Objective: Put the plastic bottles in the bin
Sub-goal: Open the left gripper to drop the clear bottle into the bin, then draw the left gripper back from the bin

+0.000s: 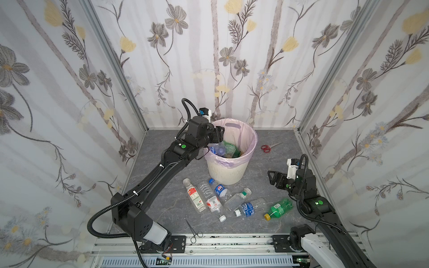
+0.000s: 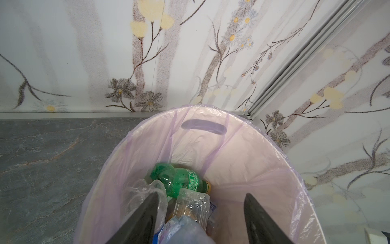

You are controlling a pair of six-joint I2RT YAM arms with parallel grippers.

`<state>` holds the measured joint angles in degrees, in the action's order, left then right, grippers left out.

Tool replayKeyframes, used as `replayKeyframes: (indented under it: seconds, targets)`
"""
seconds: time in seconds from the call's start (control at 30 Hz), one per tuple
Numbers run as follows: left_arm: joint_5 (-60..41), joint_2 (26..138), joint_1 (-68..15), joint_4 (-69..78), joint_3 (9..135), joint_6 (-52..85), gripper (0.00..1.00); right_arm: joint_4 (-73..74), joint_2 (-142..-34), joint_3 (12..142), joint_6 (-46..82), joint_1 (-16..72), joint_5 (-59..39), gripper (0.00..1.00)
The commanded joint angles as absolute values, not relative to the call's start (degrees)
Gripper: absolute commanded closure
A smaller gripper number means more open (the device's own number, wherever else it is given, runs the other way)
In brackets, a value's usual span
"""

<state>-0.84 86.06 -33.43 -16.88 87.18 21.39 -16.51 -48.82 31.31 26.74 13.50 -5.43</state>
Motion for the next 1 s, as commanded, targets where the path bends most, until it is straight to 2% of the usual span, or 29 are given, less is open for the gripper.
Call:
replayKeyframes:
  seconds: [0.0,0.37,0.47,0.63,0.77,0.97]
  targets:
    - [-0.11,85.15,-33.39,-14.59,86.54,21.02,0.31,-18.83,-49.13,32.14,26.89,13.53,-3.13,0.13]
    - [6.71,78.02,-32.66,-14.67,81.99,16.76,0.22,-23.43,-50.42,35.02,25.84,13.62,-3.74,0.14]
    - [6.85,75.8,-31.06,-14.85,80.59,16.44,0.22,-24.53,-51.23,35.81,25.7,13.93,-4.48,0.14]
    - [2.21,72.25,-28.69,-15.01,77.94,16.41,0.35,-26.19,-51.77,36.39,25.12,14.31,-3.5,0.14]
    - [-7.89,68.05,-28.57,-15.67,75.94,13.17,0.38,-25.88,-52.96,36.38,25.13,14.29,-3.15,0.14]
    - [-11.35,63.68,-28.59,-18.33,71.59,11.03,0.49,-25.23,-54.96,37.16,24.96,14.5,-3.03,0.15]
